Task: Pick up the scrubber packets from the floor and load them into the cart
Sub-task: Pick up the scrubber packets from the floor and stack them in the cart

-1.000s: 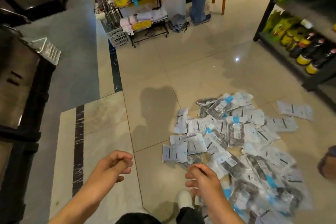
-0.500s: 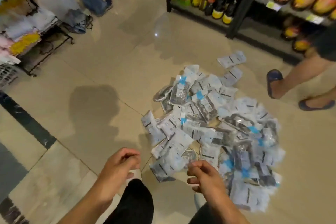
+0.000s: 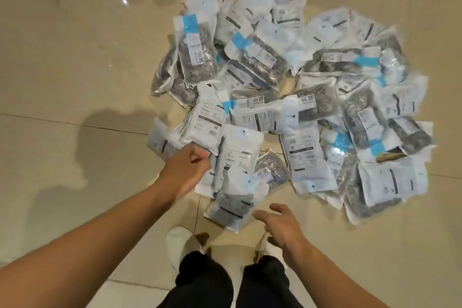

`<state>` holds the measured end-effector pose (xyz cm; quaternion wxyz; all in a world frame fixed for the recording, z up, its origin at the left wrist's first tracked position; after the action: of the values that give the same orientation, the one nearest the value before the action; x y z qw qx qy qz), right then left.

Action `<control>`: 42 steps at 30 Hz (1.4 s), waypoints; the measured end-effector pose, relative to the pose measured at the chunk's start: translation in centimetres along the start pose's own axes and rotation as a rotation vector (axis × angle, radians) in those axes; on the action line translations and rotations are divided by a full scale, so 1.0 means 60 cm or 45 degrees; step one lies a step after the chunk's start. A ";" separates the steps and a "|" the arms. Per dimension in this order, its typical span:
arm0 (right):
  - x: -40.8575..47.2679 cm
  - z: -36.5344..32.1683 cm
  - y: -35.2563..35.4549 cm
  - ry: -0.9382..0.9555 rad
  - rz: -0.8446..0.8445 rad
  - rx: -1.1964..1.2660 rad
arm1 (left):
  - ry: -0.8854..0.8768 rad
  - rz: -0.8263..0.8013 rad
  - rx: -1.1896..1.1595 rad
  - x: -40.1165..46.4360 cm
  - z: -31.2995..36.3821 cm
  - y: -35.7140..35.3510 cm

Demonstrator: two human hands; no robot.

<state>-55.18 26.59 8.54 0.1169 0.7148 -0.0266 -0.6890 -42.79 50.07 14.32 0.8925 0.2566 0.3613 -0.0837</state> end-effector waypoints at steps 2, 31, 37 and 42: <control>0.091 0.020 -0.014 -0.034 -0.010 -0.067 | 0.009 -0.056 0.020 0.063 -0.055 -0.066; 0.198 0.096 0.016 0.072 -0.255 0.455 | 0.071 -0.188 -0.252 0.167 -0.208 -0.182; -0.065 0.072 0.143 0.163 -0.150 0.641 | 0.052 -0.152 -0.310 -0.039 -0.034 -0.074; -0.336 0.031 0.246 0.311 -0.082 0.615 | -0.037 -0.081 -0.366 -0.268 0.170 0.018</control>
<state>-56.20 16.01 31.26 -0.0768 0.8003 -0.1530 -0.5746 -47.96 45.13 32.03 0.9221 0.1135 0.3645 -0.0630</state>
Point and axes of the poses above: each hand's wrist, its own x-axis towards the middle knuckle, its own y-axis out of the back of the hand, z = x × y, the point moved 5 cm from there along x, towards the middle knuckle, and after that the axes turned 10 degrees about -y, right-handed, at the moved point
